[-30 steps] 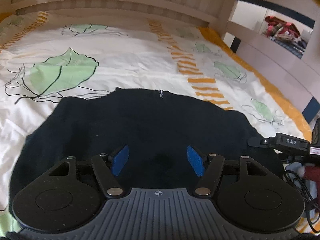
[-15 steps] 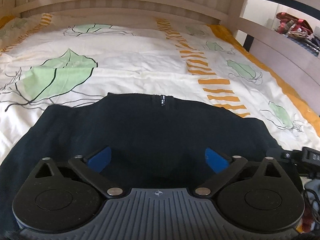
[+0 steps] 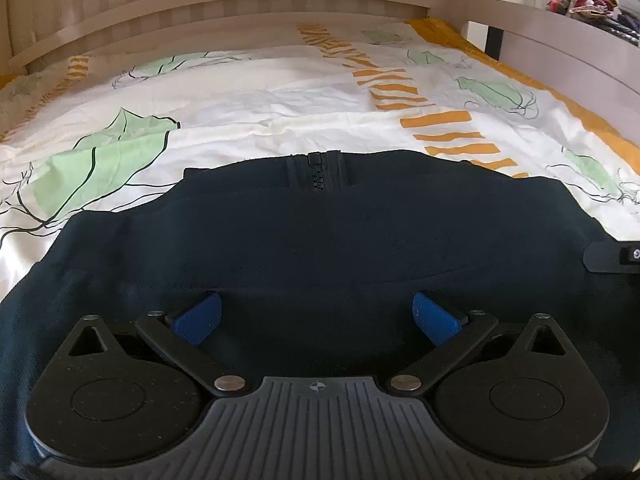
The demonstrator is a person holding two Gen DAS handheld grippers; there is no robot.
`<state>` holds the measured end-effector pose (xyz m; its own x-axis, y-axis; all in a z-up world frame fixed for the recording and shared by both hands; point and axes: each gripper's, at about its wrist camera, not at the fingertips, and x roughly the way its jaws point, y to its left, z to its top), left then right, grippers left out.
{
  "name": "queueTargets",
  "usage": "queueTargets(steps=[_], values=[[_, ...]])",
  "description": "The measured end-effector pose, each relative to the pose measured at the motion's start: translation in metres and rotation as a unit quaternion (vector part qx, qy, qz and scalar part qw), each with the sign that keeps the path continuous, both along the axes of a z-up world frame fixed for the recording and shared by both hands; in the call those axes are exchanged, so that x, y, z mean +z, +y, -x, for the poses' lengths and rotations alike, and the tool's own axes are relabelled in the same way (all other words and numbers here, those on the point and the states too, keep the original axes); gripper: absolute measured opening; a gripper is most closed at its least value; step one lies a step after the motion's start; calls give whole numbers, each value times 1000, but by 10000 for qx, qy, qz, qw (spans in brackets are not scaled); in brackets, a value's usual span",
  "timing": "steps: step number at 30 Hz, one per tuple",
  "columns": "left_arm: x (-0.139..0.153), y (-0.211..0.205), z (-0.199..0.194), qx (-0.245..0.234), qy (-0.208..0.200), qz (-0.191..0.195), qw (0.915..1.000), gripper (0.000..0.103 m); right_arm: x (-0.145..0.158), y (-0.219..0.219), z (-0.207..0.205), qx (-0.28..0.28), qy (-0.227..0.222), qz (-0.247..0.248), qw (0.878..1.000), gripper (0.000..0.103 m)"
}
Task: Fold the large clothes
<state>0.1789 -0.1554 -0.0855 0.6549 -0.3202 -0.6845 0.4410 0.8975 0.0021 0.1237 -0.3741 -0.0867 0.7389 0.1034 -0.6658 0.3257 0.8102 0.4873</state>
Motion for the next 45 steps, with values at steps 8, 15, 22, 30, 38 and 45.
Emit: queueTargets(steps=[8,15,22,30,38,45], values=[[-1,0,1,0,-41,13,10000,103,-4,-39,-19,-426,-173,-1090,9930,103],[-1,1,1,-4,-50,31,10000,103,-6,-48,-20,-255,-92,-1318,9909,102],[2,1,-2,-14,33,17,10000,103,-1,-35,9,72,265,-1463,9889,102],[6,1,-6,-74,171,-13,9998,103,-3,-23,27,-16,227,-1819,9831,102],[32,15,9,-22,287,265,9992,84,-4,-13,22,166,252,-1534,9877,103],[37,40,47,68,547,834,9950,73,-5,-13,25,146,185,-1624,9864,103]])
